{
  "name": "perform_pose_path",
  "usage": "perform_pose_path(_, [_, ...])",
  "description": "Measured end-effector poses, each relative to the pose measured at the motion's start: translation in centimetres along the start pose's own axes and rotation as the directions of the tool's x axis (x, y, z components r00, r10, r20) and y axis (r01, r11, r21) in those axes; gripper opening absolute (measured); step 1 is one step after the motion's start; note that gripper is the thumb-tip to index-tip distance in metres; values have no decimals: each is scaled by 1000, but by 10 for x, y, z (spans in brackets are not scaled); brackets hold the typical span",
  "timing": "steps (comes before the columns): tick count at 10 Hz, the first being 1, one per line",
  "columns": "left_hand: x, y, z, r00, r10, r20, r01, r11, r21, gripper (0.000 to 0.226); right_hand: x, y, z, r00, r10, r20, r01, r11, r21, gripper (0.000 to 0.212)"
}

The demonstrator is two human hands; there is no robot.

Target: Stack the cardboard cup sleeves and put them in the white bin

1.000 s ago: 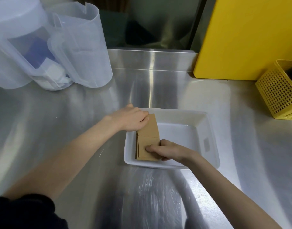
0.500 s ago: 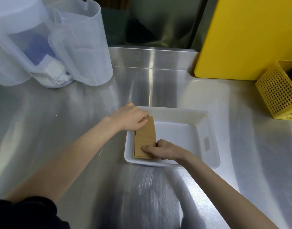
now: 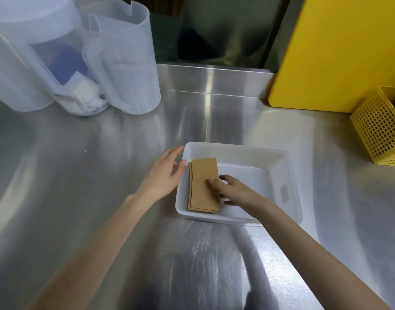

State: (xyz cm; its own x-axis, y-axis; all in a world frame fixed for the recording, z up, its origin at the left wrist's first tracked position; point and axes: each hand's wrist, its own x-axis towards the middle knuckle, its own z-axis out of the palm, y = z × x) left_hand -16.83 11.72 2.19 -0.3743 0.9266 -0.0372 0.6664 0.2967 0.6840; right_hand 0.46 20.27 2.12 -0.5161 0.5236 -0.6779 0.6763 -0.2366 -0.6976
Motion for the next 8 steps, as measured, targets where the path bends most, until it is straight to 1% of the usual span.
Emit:
perform_pose_path(2, [-18, 0, 20, 995, -101, -12, 97, 978, -185, 44, 3, -5, 12, 1000, -23, -14, 23, 1000, 15, 50])
perform_pose_path(3, [-18, 0, 22, 992, -123, -32, 113, 968, -222, 43, 3, -6, 18, 1000, -25, -11, 25, 999, 24, 47])
perform_pose_path(4, [-18, -1, 25, 990, -127, -68, 107, 964, -243, 42, 7, -8, 27, 999, -26, -35, 25, 998, -51, 48])
perform_pose_path(5, [-18, -1, 27, 988, -127, -86, 102, 964, -246, 42, 8, -10, 30, 998, -26, -49, 22, 997, -81, 50])
perform_pose_path(6, [-18, -2, 27, 988, -137, -76, 114, 962, -249, 42, 6, -12, 30, 999, -23, -42, 17, 991, -132, 51])
perform_pose_path(7, [-17, -1, 24, 989, -143, -46, 127, 959, -254, 43, 2, -14, 26, 999, -24, -26, 20, 989, -145, 51])
perform_pose_path(8, [-14, 2, 18, 990, -136, -20, 126, 958, -259, 43, -7, -14, 17, 999, -7, -46, 0, 988, -151, 54])
